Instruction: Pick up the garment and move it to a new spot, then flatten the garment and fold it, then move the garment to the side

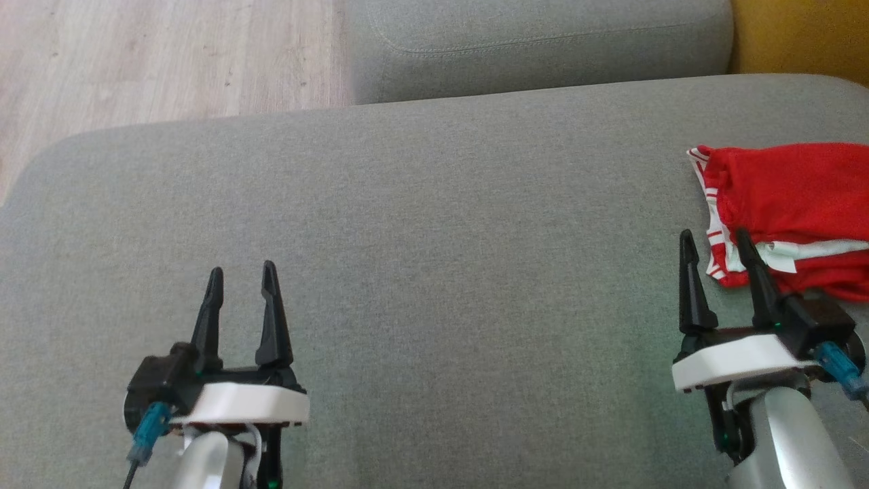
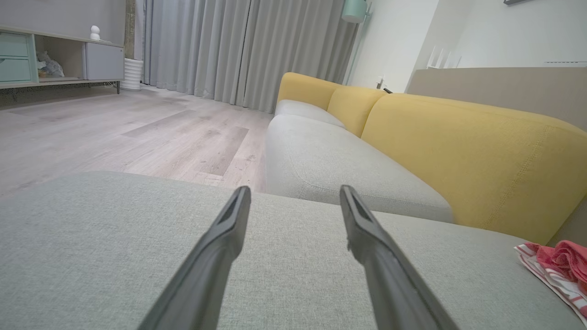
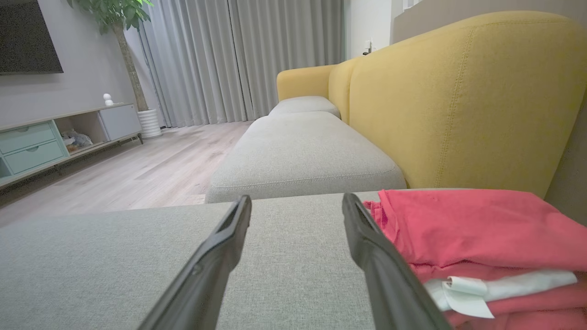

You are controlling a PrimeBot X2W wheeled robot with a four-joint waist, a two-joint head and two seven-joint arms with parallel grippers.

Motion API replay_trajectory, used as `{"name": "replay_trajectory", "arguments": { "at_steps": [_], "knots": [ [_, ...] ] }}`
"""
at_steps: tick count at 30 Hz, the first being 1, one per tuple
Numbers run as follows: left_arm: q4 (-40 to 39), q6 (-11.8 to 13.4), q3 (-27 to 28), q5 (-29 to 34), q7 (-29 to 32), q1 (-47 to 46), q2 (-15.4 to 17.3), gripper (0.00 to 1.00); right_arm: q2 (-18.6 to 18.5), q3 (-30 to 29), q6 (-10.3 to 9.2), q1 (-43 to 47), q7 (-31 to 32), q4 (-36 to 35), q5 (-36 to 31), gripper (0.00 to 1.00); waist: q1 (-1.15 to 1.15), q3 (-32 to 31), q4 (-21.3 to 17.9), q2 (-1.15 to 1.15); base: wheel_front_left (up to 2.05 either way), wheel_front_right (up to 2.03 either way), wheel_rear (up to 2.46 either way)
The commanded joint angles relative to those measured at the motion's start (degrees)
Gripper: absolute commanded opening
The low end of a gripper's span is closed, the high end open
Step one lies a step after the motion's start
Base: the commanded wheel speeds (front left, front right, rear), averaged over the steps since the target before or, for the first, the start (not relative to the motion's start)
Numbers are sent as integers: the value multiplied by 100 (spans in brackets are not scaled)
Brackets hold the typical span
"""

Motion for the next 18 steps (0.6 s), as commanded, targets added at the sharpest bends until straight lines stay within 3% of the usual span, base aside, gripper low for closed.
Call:
{"name": "replay_trajectory", "arguments": {
  "at_steps": [1,18],
  "knots": [
    [-183,17,235,-31,-46,-139,37,100,-11,161,-4,-106,-60,-211,14,100,0,-6,-4,0,0,0,0],
    [-96,-26,258,-219,-46,-120,37,100,-11,253,-4,-45,-62,-254,85,100,0,-50,-72,0,0,0,0]
  ]
}}
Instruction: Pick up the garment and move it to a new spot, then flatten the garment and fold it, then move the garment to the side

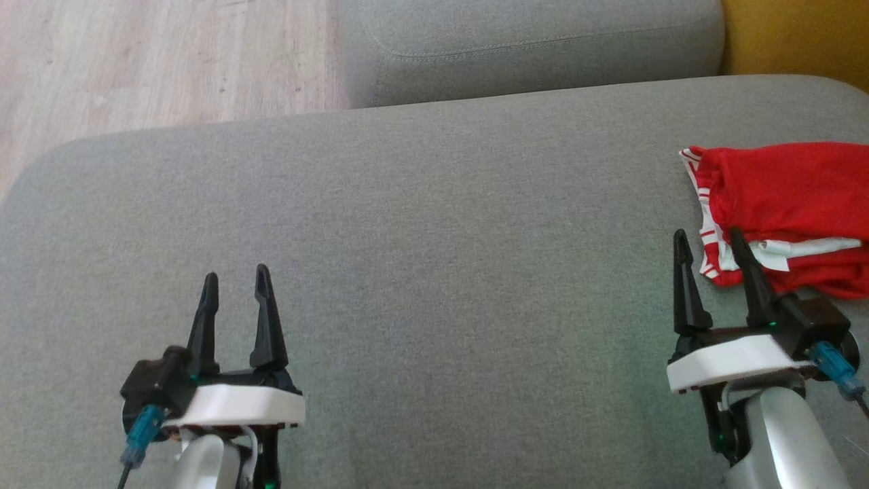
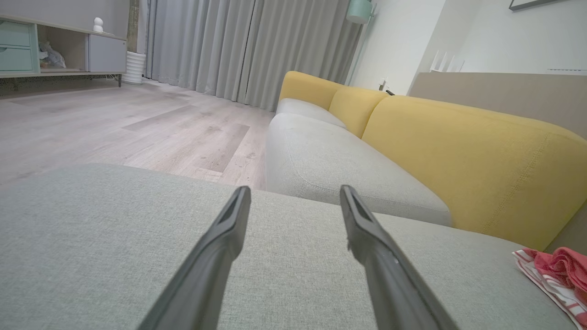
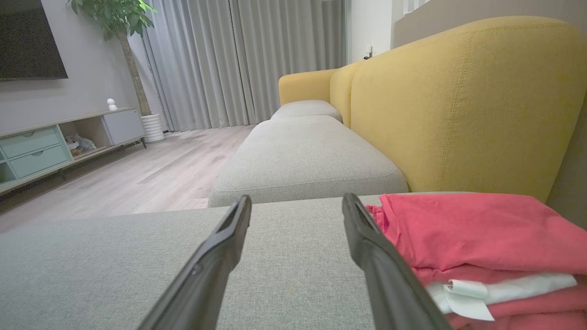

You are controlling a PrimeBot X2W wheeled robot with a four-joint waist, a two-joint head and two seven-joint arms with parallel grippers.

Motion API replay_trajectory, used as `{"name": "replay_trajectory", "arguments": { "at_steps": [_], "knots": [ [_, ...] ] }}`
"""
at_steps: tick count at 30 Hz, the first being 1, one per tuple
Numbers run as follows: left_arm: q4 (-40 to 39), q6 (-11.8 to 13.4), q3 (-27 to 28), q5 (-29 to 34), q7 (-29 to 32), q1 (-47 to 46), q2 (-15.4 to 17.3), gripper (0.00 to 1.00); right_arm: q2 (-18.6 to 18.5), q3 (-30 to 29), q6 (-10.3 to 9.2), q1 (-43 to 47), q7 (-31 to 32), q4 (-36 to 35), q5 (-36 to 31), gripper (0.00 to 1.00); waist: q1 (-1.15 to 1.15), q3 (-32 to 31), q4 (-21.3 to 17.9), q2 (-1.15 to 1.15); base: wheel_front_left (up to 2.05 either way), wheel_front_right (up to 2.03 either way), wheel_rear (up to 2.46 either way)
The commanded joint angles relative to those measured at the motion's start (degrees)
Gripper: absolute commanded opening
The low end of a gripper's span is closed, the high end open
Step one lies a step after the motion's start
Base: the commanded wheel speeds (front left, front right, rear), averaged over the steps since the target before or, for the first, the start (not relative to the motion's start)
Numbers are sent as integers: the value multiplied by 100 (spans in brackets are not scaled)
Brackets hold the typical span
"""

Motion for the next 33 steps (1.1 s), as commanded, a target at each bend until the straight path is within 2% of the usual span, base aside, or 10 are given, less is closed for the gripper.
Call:
{"name": "replay_trajectory", "arguments": {
  "at_steps": [1,3,4,8,33],
  "knots": [
    [-154,-8,201,-42,-47,-135,37,100,-11,163,-4,-50,-61,-204,33,100,0,-6,-9,0,0,0,0],
    [-124,-4,204,-95,-47,-130,37,100,-11,184,-4,-43,-61,-197,41,100,0,-11,-24,0,0,0,0],
    [38,1,8,-108,0,1,0,0,0,43,0,20,0,0,1,0,0,-11,-27,0,0,0,0],
    [338,0,1,-140,41,106,-4,0,12,43,0,159,17,301,26,0,0,-15,-33,0,0,0,0],
    [232,-121,279,-1471,437,98,4,0,8,-68,-1,176,415,162,1681,0,0,-53,-24,0,0,0,0]
  ]
}}
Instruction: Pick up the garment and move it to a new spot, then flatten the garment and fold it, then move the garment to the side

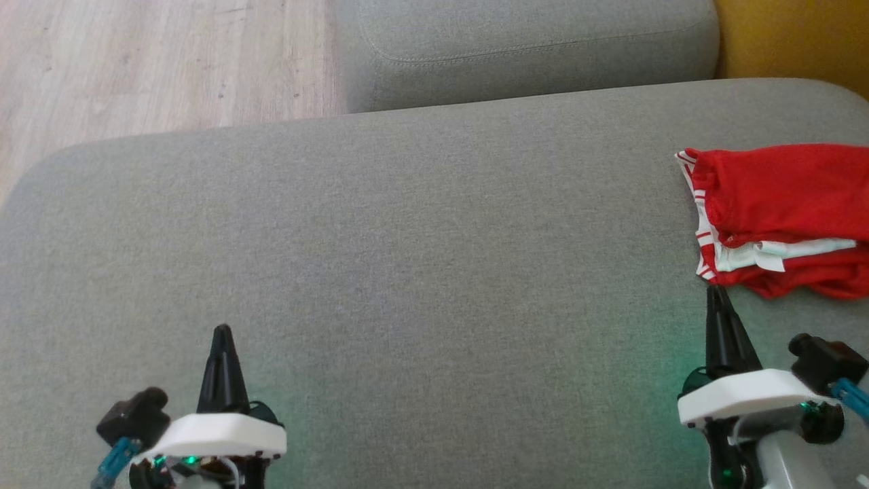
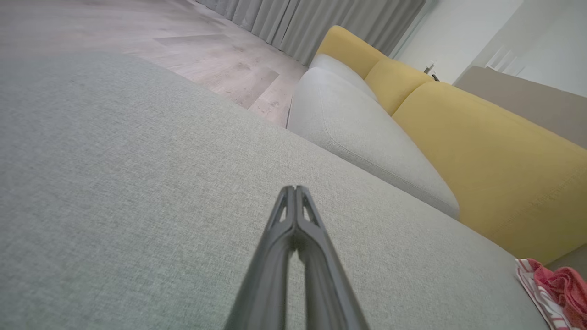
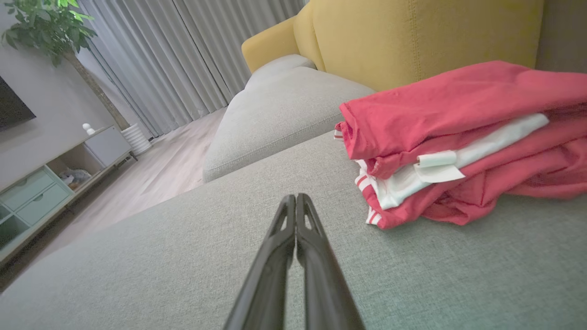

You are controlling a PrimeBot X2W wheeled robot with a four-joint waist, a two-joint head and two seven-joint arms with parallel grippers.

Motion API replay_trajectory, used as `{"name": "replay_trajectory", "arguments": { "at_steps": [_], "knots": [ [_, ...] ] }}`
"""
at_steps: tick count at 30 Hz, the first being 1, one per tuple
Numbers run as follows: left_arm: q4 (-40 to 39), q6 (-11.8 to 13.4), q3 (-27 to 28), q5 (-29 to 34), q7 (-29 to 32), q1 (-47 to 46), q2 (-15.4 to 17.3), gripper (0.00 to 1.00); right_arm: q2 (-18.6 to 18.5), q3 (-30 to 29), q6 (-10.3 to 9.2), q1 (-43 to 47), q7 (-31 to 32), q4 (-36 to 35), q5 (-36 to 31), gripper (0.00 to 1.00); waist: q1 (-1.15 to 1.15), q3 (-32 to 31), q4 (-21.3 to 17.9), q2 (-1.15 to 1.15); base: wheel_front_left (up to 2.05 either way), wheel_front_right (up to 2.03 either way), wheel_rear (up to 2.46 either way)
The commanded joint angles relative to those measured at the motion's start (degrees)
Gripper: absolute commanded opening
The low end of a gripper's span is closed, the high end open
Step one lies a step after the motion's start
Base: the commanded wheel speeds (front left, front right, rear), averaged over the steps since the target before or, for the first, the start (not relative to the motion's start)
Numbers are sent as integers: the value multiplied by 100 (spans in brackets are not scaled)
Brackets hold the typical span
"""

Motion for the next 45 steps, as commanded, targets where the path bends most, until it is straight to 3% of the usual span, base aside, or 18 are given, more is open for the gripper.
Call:
{"name": "replay_trajectory", "arguments": {
  "at_steps": [1,45],
  "knots": [
    [-207,-36,113,-141,47,-258,8,0,-14,-10,-1,-251,45,-230,188,0,0,-2,1,0,0,0,0],
    [-406,-258,625,-2579,774,-272,23,0,-22,-216,-2,-227,777,-477,3217,0,0,-72,17,0,0,0,0]
  ]
}}
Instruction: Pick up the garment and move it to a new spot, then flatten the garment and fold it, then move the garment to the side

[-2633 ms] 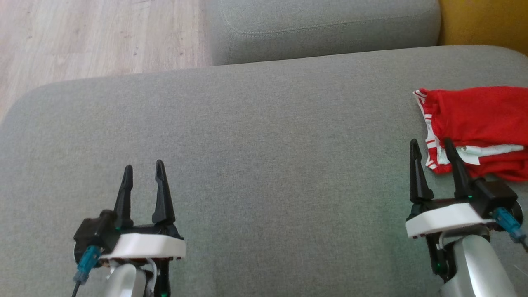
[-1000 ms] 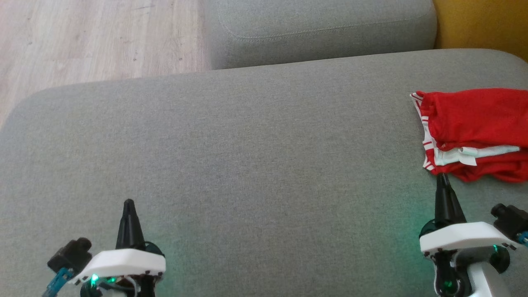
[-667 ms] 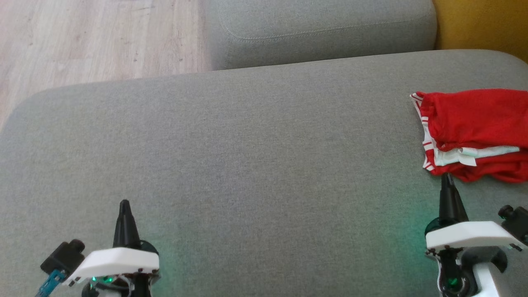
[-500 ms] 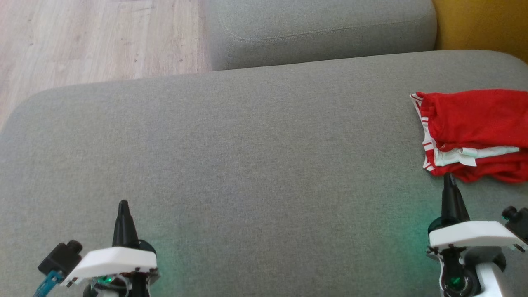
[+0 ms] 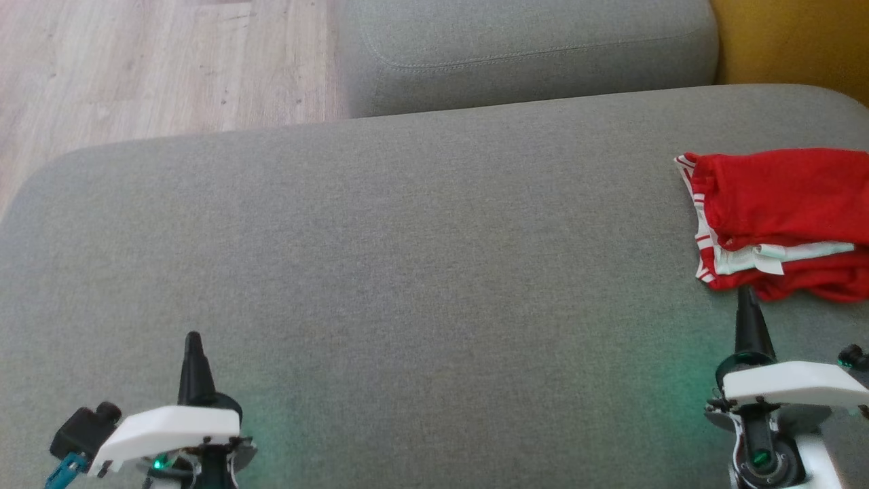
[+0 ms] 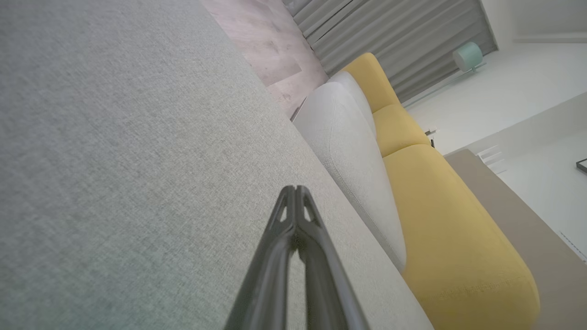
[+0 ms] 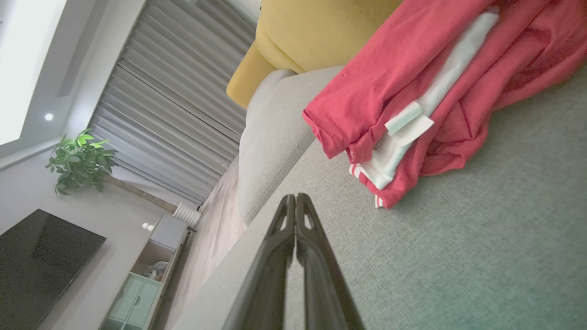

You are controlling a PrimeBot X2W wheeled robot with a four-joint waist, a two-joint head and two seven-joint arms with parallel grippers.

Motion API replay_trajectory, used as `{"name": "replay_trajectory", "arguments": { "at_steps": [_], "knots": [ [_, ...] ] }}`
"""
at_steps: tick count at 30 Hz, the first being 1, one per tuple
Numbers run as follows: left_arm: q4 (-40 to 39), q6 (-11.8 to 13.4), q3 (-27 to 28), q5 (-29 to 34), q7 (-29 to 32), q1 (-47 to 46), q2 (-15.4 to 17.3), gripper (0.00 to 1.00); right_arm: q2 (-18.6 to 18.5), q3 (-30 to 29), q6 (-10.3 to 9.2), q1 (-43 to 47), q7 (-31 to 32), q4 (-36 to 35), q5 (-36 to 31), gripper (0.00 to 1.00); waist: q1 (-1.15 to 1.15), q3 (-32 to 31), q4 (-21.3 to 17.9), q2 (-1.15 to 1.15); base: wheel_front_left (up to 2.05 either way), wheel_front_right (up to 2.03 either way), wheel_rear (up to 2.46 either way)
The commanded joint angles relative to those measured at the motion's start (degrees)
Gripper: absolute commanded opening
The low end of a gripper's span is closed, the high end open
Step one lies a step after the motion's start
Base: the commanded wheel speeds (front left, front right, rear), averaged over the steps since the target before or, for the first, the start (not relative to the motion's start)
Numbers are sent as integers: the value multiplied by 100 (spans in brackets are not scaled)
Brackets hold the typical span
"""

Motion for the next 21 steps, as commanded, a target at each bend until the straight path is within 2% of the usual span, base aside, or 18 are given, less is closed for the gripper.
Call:
{"name": "replay_trajectory", "arguments": {
  "at_steps": [1,21],
  "knots": [
    [-203,-60,177,-163,46,-272,23,0,-23,32,-2,-228,46,-223,208,0,0,-3,1,0,0,0,0],
    [-293,-161,410,-1271,376,-279,30,0,-26,-62,-3,-217,379,-335,1584,0,0,-34,9,0,0,0,0]
  ]
}}
